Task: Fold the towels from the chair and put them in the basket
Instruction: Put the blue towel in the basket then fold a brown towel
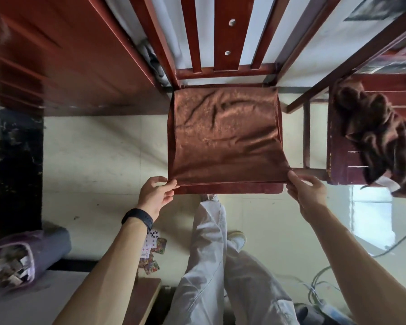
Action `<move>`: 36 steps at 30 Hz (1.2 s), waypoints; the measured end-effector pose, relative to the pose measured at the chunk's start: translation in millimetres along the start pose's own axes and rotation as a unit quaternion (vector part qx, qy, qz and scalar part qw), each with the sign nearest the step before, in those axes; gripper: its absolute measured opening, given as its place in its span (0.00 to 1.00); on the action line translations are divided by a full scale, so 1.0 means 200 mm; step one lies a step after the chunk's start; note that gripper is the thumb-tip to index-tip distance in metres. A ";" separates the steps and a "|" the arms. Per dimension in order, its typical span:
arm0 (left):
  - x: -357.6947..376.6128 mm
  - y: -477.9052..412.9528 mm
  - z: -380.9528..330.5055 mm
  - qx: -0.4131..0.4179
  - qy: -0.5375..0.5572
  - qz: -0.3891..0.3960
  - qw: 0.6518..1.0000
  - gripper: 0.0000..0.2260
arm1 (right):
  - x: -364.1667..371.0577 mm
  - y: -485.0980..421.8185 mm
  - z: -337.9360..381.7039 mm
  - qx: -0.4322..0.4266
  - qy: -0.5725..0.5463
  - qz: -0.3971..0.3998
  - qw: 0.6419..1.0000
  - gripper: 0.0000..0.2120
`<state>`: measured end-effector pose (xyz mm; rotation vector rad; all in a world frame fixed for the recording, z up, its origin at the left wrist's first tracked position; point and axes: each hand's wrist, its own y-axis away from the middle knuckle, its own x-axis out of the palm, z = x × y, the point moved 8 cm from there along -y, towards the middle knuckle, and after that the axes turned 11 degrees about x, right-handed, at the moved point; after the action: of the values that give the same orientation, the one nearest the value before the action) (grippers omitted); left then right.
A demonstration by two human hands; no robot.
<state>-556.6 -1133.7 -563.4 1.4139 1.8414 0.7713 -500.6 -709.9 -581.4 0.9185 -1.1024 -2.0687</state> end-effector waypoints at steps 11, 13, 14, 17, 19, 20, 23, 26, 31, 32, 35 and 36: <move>-0.13 0.76 -0.97 0.169 -0.001 0.076 0.983 0.08 | -0.20 1.10 0.72 -0.218 0.087 0.069 0.970 0.07; -0.12 0.91 -1.17 0.217 -0.061 0.119 0.967 0.10 | -0.25 1.34 0.87 -0.301 0.165 0.058 0.937 0.13; -0.12 0.98 -1.26 0.256 -0.113 0.132 0.951 0.11 | -0.27 1.44 0.95 -0.356 0.223 0.026 0.907 0.15; -0.12 1.12 -1.50 0.396 -0.299 0.096 0.863 0.09 | -0.31 1.70 1.12 -0.523 0.340 -0.099 0.775 0.13; -0.12 1.21 -1.62 0.484 -0.420 0.031 0.767 0.05 | -0.34 1.76 1.15 -0.588 0.372 -0.139 0.705 0.08; -0.11 1.25 -1.65 0.521 -0.464 0.008 0.716 0.06 | -0.34 1.77 1.15 -0.610 0.389 -0.142 0.676 0.07; -0.10 1.35 -1.70 0.595 -0.567 -0.041 0.568 0.08 | -0.34 1.80 1.12 -0.660 0.427 -0.106 0.609 0.07; -0.07 1.46 -1.66 0.668 -0.609 -0.047 0.424 0.15 | -0.39 1.82 1.08 -0.662 0.436 -0.114 0.598 0.08; -0.08 1.43 -1.48 0.690 -0.635 -0.037 0.345 0.13 | -0.38 1.78 0.99 -0.650 0.465 -0.104 0.593 0.08; -0.08 1.40 -1.44 0.686 -0.641 -0.033 0.343 0.12 | -0.36 1.76 0.97 -0.647 0.471 -0.097 0.591 0.08; -0.08 1.30 -1.35 0.662 -0.662 -0.008 0.351 0.04 | -0.29 1.68 0.92 -0.637 0.497 -0.081 0.584 0.06; -0.08 1.26 -1.33 0.647 -0.674 0.001 0.357 0.07 | -0.27 1.66 0.90 -0.632 0.508 -0.077 0.581 0.05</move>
<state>-625.3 -1103.5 -204.3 1.6770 0.5849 -1.9567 -551.1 -743.7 -204.4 1.0343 1.0288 -1.3362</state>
